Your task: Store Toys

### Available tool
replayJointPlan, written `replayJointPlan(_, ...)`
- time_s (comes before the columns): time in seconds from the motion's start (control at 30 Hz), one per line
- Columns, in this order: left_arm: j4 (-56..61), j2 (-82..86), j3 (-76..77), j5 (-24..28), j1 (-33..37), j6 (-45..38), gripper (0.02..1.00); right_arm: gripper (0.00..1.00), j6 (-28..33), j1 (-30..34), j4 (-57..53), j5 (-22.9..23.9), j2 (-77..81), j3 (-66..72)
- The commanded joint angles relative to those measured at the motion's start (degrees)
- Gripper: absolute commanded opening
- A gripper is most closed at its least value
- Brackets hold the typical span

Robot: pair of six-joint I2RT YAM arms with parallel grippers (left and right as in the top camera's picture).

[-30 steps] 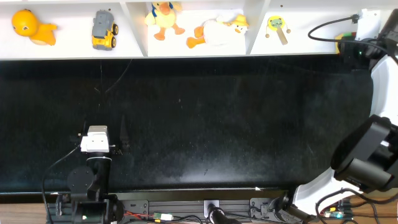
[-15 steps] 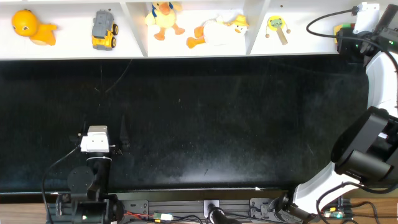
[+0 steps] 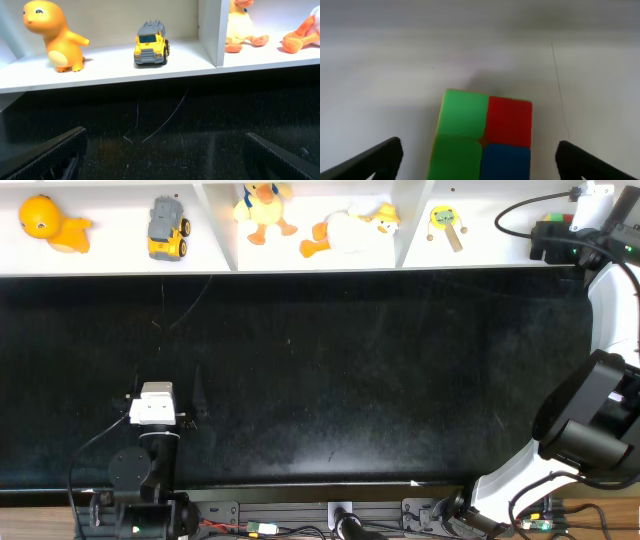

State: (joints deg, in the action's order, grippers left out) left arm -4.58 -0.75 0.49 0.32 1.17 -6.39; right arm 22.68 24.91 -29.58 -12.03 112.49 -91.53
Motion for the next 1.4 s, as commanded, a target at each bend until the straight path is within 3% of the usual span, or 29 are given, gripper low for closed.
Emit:
replayJointPlan(0.03,-0.3,0.6,0.0,-0.5,0.3,-0.9,0.998,0.998,-2.6,-0.3,0.3,0.0,0.7,-1.5)
replayJointPlan(0.37,-0.3,0.6,0.0,-0.5,0.3,-0.9,0.998,0.996,-3.4,-1.0,-3.1,1.1,-7.3,1.5)
replayJointPlan(0.8,-0.3,0.6,0.0,-0.5,0.3,-0.9,0.998,0.993,-3.4,-1.8,1.8,1.2,-33.7,31.1)
replayJointPlan(0.93,-0.3,0.6,0.0,-0.5,0.3,-0.9,0.998,0.996,-3.5,-7.3,1.9,3.9,-39.4,37.7)
replayJointPlan(1.17,-0.3,0.6,0.0,-0.5,0.3,-0.9,0.998,0.998,-10.2,-25.8,9.2,19.8,-45.0,47.6)
replayJointPlan(1.27,-0.3,0.6,0.0,-0.5,0.3,-0.9,0.998,0.993,-15.4,-29.9,14.8,20.9,-47.9,53.3)
replayJointPlan(1.4,-0.3,0.6,0.0,-0.5,0.3,-0.9,0.998,0.996,-22.2,-30.4,20.7,20.9,-53.7,61.6)
